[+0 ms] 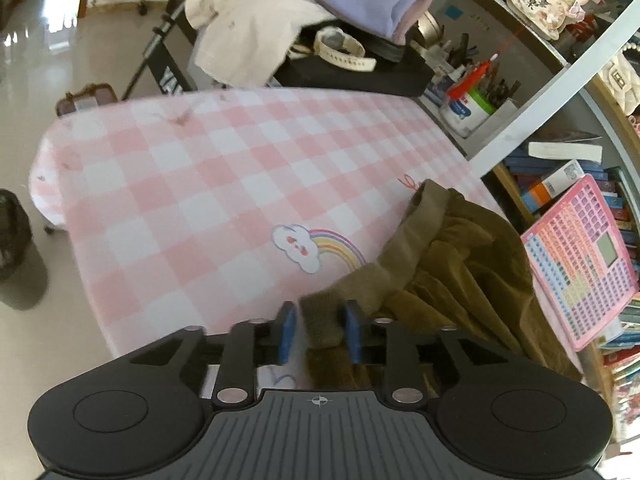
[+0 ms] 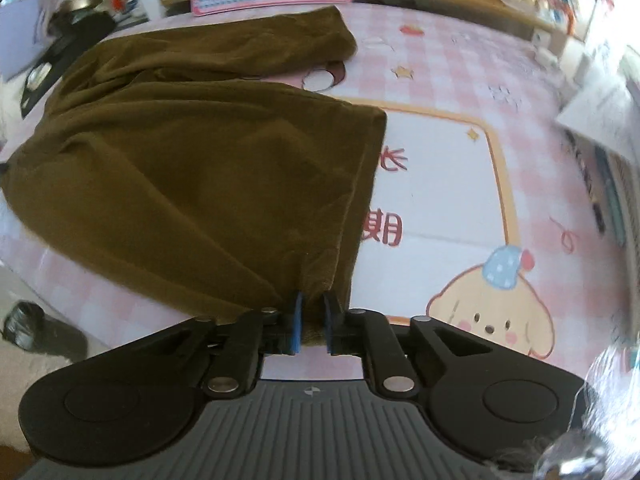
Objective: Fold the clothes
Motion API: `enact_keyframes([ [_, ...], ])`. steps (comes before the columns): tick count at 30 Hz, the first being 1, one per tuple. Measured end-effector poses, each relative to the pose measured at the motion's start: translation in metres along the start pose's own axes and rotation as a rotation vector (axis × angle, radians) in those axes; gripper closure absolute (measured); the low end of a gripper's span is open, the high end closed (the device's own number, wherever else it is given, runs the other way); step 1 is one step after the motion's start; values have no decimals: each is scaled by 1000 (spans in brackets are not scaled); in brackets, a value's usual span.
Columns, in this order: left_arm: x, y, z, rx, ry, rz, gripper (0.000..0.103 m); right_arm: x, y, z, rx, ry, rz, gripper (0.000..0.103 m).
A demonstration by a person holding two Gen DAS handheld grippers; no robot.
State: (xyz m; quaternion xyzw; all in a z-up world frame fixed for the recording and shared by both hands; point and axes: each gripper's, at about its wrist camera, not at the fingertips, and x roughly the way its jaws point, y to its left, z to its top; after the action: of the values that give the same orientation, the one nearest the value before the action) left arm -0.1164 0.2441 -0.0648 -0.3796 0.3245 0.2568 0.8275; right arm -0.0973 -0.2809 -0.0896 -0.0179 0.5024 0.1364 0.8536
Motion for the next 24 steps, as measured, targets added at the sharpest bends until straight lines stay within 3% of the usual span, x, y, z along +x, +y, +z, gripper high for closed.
enact_keyframes([
  [2, -10, 3, 3, 12, -26, 21, 42, -8, -4, 3, 9, -42, 7, 67],
  [3, -15, 6, 5, 13, -39, 27, 41, -12, -8, 6, 13, -66, 25, 64],
  [7, -37, 12, 14, 22, -85, 28, 41, -17, -25, 34, 44, -142, 70, 64],
  [11, -43, -3, 29, 82, -115, -29, 41, -3, -32, 80, 55, -195, 129, 64],
  [14, -33, -22, 44, 127, -110, -102, 41, 14, -26, 117, 38, -220, 155, 64],
  [19, 11, -52, 69, 176, -62, -136, 41, 49, -19, 181, 31, -227, 152, 63],
  [24, 45, -80, 79, 230, -22, -169, 41, 96, -37, 247, 121, -202, 140, 63],
])
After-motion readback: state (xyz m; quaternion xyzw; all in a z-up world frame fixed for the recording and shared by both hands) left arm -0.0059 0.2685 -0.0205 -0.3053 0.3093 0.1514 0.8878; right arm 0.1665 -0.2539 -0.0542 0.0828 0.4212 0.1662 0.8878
